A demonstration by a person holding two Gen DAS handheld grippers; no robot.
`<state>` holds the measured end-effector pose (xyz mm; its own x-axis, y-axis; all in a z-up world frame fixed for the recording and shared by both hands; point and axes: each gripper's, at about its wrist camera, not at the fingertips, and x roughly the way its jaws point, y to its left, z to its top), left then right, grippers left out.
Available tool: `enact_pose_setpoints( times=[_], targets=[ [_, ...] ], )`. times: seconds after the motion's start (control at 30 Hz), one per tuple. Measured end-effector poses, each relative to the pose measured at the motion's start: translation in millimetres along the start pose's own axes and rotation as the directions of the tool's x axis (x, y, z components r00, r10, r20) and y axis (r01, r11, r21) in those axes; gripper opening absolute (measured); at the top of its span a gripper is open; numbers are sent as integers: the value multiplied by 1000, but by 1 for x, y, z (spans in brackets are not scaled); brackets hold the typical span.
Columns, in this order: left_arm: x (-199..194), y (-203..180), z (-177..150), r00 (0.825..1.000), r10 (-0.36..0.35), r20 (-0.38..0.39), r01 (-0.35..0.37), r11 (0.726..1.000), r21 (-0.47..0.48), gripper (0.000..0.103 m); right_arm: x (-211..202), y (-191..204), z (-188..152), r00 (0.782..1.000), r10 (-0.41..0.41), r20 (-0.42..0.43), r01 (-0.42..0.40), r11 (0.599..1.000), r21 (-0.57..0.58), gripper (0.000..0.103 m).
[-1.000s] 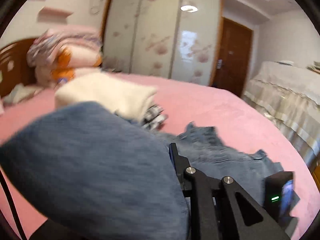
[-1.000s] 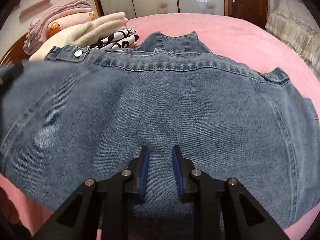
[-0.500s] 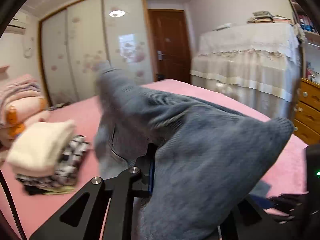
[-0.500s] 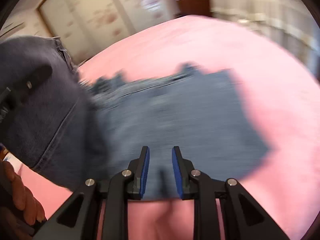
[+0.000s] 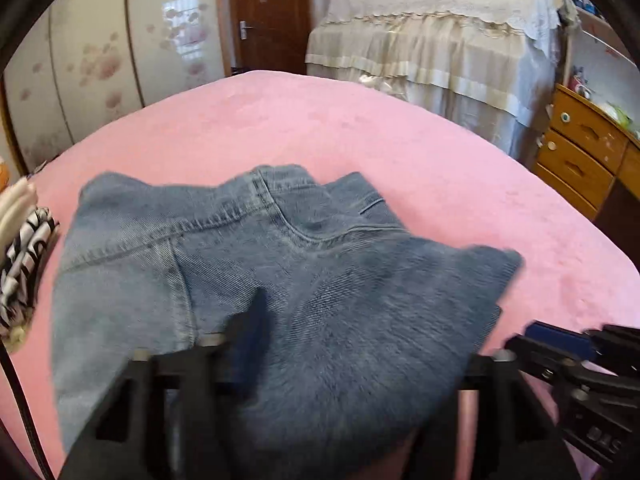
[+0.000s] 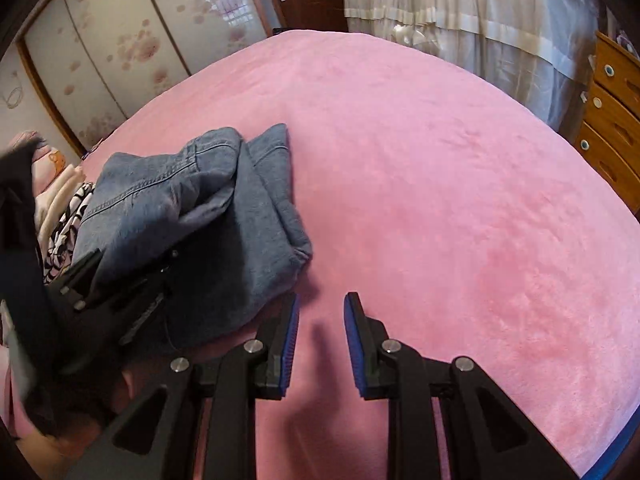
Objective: Fold large clothes
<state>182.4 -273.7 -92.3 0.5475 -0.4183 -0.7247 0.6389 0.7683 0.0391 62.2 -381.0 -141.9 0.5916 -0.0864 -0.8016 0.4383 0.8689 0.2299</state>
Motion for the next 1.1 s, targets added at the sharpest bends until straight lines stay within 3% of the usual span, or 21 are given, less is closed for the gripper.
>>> enact_pose_setpoints(
  times=[0.03,0.17,0.27,0.33,0.43,0.53,0.6,0.7,0.83,0.9,1.0,1.03,1.1],
  targets=[
    [-6,0,2,1000,-2,-1,2,1000,13,86,0,3,2,1000,4,4,-4,1000,-3,23],
    [-43,6,9,997,-81,-18,82,996,28,87,-8,4,13,999,37,29,-37,999,-13,23],
    [-76,24,10,992,-125,10,126,992,-33,88,-16,4,23,996,80,29,-80,997,-10,26],
    [-95,44,9,990,-138,26,140,985,-97,91,-22,4,28,994,109,25,-109,994,-9,33],
    [-111,80,2,996,-85,25,88,982,-167,91,-25,4,36,985,170,6,-170,985,-4,38],
    [-103,115,-9,1000,11,-26,-16,977,-212,91,-16,5,44,971,231,-57,-231,973,6,38],
    [-93,142,-22,996,34,-86,-56,959,-277,91,-6,7,48,959,259,-111,-260,966,7,38],
    [-82,171,-37,991,10,-136,-60,927,-370,91,13,11,53,942,284,-181,-286,958,14,38],
    [-65,193,-53,984,-56,-168,-29,885,-466,91,44,11,64,889,363,-277,-355,931,83,38],
    [-56,195,-59,981,-74,-181,-22,877,-480,91,58,12,69,864,388,-321,-377,921,99,52],
    [-46,193,-66,976,-104,-190,-2,873,-488,91,79,17,72,823,426,-376,-408,904,130,53],
    [-43,194,-67,976,-110,-186,5,871,-492,91,81,19,73,816,433,-383,-417,900,130,53],
    [-42,193,-66,978,-110,-176,9,870,-492,90,84,27,73,822,418,-386,-414,905,99,51]
  ],
)
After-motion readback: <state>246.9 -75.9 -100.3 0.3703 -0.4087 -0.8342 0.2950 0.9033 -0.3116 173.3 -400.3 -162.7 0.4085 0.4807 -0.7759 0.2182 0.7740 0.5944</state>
